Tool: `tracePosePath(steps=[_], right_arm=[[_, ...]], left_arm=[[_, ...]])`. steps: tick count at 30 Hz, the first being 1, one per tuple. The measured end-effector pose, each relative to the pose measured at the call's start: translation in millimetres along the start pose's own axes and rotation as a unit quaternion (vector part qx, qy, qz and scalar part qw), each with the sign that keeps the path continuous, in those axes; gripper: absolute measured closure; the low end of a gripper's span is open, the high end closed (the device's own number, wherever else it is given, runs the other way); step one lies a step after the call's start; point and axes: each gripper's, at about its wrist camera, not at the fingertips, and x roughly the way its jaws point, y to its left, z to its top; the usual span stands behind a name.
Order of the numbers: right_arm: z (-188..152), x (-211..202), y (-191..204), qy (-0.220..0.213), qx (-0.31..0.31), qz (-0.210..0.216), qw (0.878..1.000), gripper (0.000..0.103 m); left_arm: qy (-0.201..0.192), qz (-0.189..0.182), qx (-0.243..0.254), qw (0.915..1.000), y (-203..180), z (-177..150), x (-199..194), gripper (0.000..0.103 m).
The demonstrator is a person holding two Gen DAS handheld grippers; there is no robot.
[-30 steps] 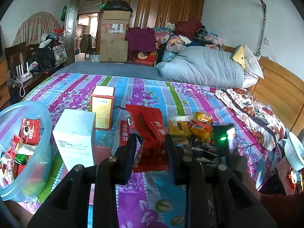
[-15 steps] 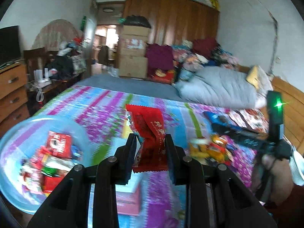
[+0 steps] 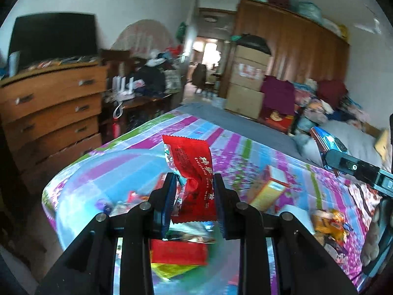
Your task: Organize snacks
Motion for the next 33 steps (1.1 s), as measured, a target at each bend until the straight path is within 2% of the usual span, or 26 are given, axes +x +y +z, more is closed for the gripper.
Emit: tracePosePath(steps=[5,13,33], right_arm=[[-0.5,41.8,24.7,0.043,0.004,0.033,0.999,0.053],[-16.2,77.0,55.4,0.086,-0.002,0.052,0.995,0.054],[-17.8,96.8,75.9,0.102,-0.007,0.055,0.993,0.053]], left_arm=[[0.018,0.016,-0.017,0.9996,31.4,-5.7,14.7,0.073],[0.04,0.018,-0.027,0.9987,46.7,-20.6,25.0,0.073],[0.049,0.022,-0.036,0.9979,60.8,-27.8,31.8,0.073]])
